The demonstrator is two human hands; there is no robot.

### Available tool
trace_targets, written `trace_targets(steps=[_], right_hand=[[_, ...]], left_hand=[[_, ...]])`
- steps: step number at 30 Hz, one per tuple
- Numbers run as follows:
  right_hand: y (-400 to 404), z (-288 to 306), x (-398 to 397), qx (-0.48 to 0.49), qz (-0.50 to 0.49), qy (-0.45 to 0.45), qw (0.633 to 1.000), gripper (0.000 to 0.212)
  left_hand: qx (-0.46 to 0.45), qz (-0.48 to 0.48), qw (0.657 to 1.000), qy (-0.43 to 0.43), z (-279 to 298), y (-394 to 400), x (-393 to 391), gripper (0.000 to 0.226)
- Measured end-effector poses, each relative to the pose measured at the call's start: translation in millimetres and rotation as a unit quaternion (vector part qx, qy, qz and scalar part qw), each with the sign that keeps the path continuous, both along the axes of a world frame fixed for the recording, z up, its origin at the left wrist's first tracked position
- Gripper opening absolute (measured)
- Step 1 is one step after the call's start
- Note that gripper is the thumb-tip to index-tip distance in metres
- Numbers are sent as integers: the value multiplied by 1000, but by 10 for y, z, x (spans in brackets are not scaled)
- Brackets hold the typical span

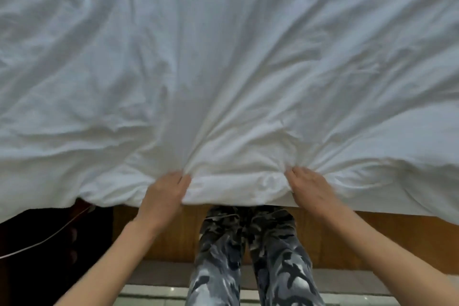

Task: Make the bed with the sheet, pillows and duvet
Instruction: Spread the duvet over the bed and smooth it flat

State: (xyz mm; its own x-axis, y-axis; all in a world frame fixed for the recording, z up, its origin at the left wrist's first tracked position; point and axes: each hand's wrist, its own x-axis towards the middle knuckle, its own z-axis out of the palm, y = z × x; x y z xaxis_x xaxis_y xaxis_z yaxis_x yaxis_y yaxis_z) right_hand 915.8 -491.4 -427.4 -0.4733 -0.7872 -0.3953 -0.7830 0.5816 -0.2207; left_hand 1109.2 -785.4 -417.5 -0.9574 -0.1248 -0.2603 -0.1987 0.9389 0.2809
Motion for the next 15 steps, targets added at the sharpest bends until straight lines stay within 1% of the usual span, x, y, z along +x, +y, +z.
trace_targets(steps=[2, 4, 6, 8, 10, 11, 12, 13, 15], right_hand=[[316, 60, 271, 36, 37, -44, 998, 52], [468, 58, 420, 53, 43, -81, 994, 53], [423, -4, 422, 62, 30, -84, 994, 55], [348, -76, 391, 65, 27, -79, 994, 60], [347, -65, 390, 64, 48, -89, 993, 58], [375, -22, 398, 63, 58, -102, 991, 59], [424, 35, 404, 62, 65, -108, 990, 63], [485, 86, 399, 50, 73, -100, 991, 65], [649, 164, 315, -3, 66, -62, 996, 59]], left_hand=[[22, -15, 1000, -13, 9, 216, 352, 43], [39, -15, 997, -72, -74, 335, 510, 49], [52, -18, 992, -112, -149, 389, 493, 43], [72, -22, 989, -125, -142, 441, 448, 42], [103, -35, 989, -102, -93, 530, 398, 46], [112, -43, 990, -76, -54, 593, 340, 47], [118, -44, 991, -53, -9, 664, 258, 47], [118, -40, 992, -28, 2, 750, 165, 47], [127, -28, 991, 9, 10, 982, -136, 51]])
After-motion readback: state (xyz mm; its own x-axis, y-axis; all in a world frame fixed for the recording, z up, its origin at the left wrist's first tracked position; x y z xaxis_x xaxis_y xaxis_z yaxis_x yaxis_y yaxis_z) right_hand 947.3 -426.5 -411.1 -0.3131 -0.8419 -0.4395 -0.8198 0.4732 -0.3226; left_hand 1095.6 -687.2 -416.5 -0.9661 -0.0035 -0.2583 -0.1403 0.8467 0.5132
